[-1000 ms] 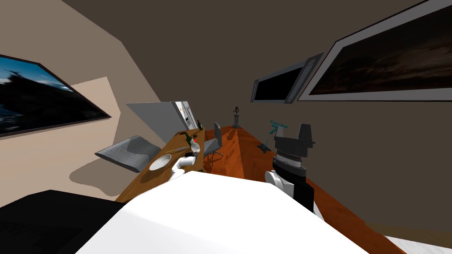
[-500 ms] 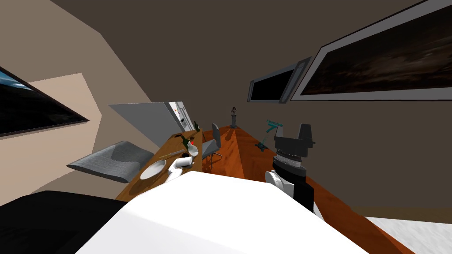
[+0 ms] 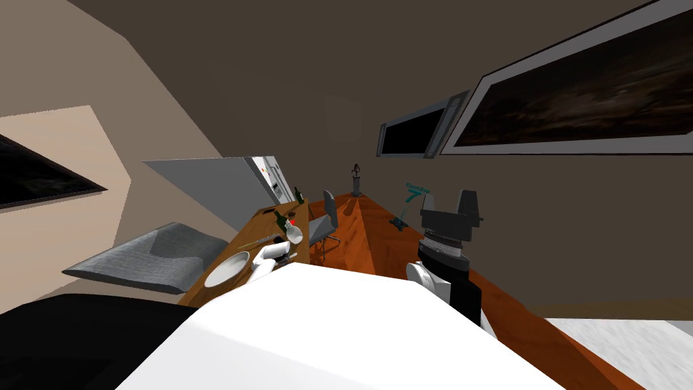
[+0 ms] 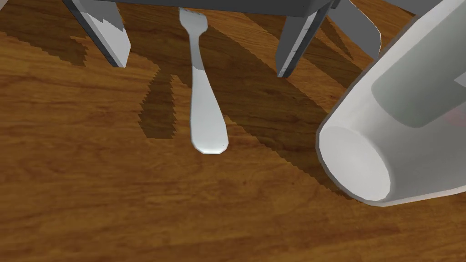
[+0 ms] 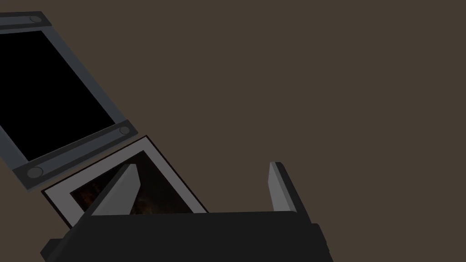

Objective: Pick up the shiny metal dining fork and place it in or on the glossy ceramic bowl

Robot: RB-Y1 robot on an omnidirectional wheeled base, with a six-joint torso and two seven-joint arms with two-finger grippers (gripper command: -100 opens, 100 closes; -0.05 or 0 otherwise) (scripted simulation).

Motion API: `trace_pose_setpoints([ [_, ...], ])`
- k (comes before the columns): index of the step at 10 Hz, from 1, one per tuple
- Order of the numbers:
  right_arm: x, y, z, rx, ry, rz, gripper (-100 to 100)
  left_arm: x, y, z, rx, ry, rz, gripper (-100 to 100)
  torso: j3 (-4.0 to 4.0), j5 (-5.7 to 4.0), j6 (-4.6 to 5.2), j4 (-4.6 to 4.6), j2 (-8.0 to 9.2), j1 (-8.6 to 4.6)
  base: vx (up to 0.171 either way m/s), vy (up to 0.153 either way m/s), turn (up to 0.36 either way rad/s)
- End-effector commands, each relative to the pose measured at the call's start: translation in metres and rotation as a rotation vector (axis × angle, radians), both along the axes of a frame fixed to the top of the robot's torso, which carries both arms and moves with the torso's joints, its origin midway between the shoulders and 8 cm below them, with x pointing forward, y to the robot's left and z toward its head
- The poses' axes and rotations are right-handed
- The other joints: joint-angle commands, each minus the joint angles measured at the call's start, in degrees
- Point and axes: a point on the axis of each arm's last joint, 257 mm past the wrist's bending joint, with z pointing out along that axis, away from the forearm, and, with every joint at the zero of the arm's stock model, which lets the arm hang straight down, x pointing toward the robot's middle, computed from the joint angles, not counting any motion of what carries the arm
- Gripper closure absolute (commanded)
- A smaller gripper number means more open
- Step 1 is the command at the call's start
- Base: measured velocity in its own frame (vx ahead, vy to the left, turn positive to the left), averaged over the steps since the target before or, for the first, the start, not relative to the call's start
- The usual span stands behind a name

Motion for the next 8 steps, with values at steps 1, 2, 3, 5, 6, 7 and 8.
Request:
trace_pose_setpoints([
  [1, 0.0, 0.0, 0.0, 0.0, 0.0, 0.0, 0, -0.009, 0.002, -0.004, -0.017, 0.029, 0.026, -100, 0.0, 0.0, 0.0, 0.0, 0.0, 0.0, 0.023, 0.06, -0.046],
  [2, 0.0, 0.0, 0.0, 0.0, 0.0, 0.0, 0, -0.022, 0.005, -0.007, -0.036, 0.06, 0.06, -100, -0.01, 0.0, -0.01, 0.0, -0.02, -0.02, 0.016, 0.053, -0.069],
  [3, 0.0, 0.0, 0.0, 0.0, 0.0, 0.0, 0, -0.033, 0.007, -0.009, -0.053, 0.085, 0.09, -100, 0.0, 0.0, -0.01, 0.0, 0.0, -0.04, 0.03, 0.065, -0.116],
  [5, 0.0, 0.0, 0.0, 0.0, 0.0, 0.0, 0, -0.048, 0.009, -0.012, -0.079, 0.121, 0.133, -100, -0.02, 0.01, -0.02, -0.01, -0.03, 0.0, 0.019, 0.064, -0.064],
  [6, 0.0, 0.0, 0.0, 0.0, 0.0, 0.0, 0, -0.054, 0.009, -0.014, -0.091, 0.135, 0.152, -100, 0.0, 0.01, -0.01, 0.0, 0.0, -0.02, 0.013, 0.056, -0.069],
  [7, 0.0, 0.0, 0.0, 0.0, 0.0, 0.0, 0, -0.05, 0.009, -0.012, -0.082, 0.124, 0.139, -100, 0.0, 0.0, -0.01, 0.0, 0.01, -0.04, 0.006, 0.027, -0.015],
  [8, 0.0, 0.0, 0.0, 0.0, 0.0, 0.0, 0, -0.052, 0.009, -0.012, -0.084, 0.127, 0.142, 0, 0.01, -0.01, -0.02, 0.0, 0.03, -0.14, 0.001, 0.005, 0.002],
])
